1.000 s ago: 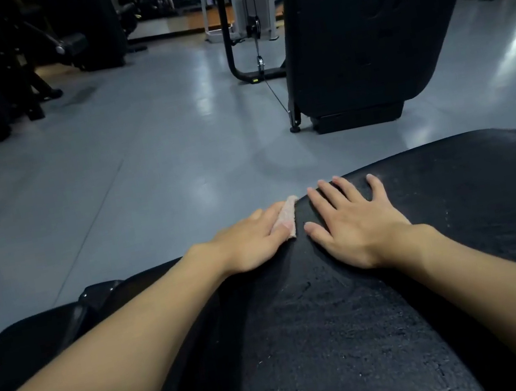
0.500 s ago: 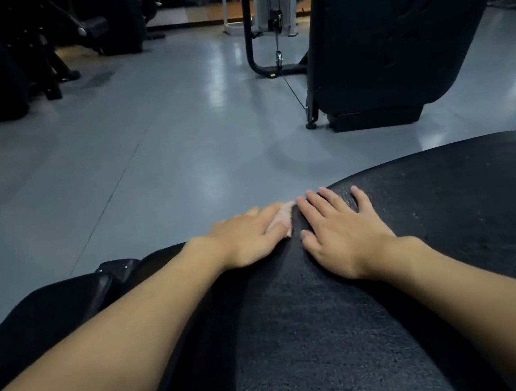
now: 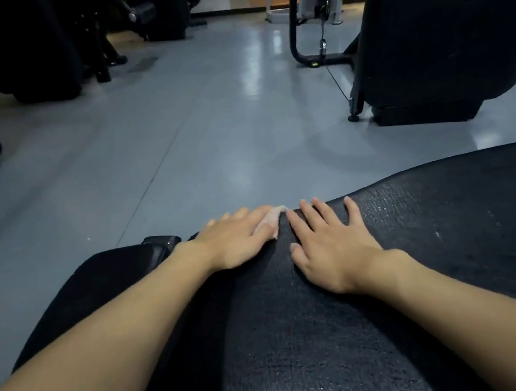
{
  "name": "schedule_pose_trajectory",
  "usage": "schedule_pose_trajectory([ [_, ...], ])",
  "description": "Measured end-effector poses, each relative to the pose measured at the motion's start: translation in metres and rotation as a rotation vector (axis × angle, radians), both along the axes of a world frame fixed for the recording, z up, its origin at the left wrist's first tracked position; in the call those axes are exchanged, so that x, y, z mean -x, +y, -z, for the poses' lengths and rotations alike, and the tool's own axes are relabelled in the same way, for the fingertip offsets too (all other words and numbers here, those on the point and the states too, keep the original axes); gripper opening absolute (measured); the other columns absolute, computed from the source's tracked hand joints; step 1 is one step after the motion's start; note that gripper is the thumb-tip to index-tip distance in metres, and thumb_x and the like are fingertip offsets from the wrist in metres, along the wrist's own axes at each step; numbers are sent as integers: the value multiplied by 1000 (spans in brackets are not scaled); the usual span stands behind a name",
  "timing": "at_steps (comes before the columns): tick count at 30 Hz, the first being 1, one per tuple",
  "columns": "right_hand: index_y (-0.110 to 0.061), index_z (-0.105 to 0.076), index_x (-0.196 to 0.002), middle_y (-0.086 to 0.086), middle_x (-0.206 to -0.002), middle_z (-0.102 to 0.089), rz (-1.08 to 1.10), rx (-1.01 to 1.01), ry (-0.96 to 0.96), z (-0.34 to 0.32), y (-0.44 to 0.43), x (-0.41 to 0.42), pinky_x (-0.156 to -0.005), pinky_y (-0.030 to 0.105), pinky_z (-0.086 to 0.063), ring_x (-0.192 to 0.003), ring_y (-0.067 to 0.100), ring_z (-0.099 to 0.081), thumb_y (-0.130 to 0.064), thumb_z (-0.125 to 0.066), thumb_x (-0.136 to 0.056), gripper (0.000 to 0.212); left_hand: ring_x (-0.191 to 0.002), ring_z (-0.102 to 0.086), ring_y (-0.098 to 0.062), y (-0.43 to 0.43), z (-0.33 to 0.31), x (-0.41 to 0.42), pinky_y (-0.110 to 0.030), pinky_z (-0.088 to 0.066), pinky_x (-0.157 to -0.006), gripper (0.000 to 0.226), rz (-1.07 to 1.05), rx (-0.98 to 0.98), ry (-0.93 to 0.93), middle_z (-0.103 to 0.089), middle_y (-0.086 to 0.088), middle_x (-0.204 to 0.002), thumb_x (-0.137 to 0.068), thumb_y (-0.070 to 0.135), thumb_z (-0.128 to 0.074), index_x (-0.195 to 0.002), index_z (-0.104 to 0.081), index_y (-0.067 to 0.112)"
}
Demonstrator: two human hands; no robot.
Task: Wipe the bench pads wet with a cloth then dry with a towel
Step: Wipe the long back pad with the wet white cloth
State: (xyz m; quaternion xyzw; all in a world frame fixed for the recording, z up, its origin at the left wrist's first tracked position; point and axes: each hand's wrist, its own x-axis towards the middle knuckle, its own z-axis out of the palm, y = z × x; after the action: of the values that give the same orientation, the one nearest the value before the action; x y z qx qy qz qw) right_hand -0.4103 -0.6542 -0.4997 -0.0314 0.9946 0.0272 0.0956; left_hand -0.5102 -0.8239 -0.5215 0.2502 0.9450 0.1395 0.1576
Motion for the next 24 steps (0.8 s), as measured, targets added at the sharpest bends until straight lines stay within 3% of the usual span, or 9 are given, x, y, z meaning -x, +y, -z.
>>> schedule_pose_trajectory([
  [4, -19, 5, -159, 9, -168, 7, -7, -21, -16, -2, -3, -2, -116, 65, 9, -154, 25, 11, -42, -14, -104, 63, -132, -41, -29, -43, 13, 7, -54, -31, -110, 44, -160, -44, -91, -49, 6, -135, -91, 71, -11, -132, -28, 69],
  [6, -19, 7, -159, 11, -167, 7, -8, -43, -8, -3, -6, -2, -116, 66, 9, -153, 28, 11, -41, -15, -104, 63, -131, -41, -34, -34, 9, 8, -55, -30, -108, 39, -172, 3, -95, -49, 2, -131, -95, 67, -11, -122, -38, 58],
  [9, -15, 8, -158, 10, -168, 5, -62, -15, 7, -2, -21, 2, -117, 65, 7, -154, 26, 10, -43, -18, -104, 67, -135, -37, -38, -3, 0, -1, -57, -25, -109, 46, -134, 37, -36, -44, -1, -144, -100, 60, -12, -140, -32, 51],
  [12, -17, 8, -159, 14, -167, 8, -67, 3, -31, 4, -40, 4, -114, 68, 10, -153, 31, 13, -51, -17, -103, 70, -133, -41, -36, -13, 6, -1, -53, -26, -109, 49, -162, 9, 14, -44, -2, -146, -99, 63, -12, -143, -29, 55],
  [16, -19, 9, -159, 18, -166, 10, -68, -57, -31, 7, -48, 5, -115, 68, 9, -152, 35, 14, -50, -16, -103, 69, -133, -40, -33, -32, 16, -8, -48, -30, -108, 55, -278, -20, 49, -44, -5, -146, -98, 63, -17, -146, -33, 41],
  [20, -15, 9, -158, 13, -167, 7, -158, 10, -13, 7, -65, 1, -118, 64, 8, -153, 27, 12, -45, -19, -105, 68, -139, -34, -40, -48, 16, -19, -49, -29, -111, 62, -459, -94, -68, -33, -13, -153, -96, 62, -24, -152, -26, 34],
  [24, -17, 10, -159, 18, -165, 12, -224, 4, -67, 16, -92, -1, -116, 65, 12, -152, 34, 17, -53, -14, -102, 71, -137, -40, -37, -75, 23, -42, -48, -33, -107, 67, -646, -173, -171, -33, -19, -154, -94, 61, -28, -154, -20, 31],
])
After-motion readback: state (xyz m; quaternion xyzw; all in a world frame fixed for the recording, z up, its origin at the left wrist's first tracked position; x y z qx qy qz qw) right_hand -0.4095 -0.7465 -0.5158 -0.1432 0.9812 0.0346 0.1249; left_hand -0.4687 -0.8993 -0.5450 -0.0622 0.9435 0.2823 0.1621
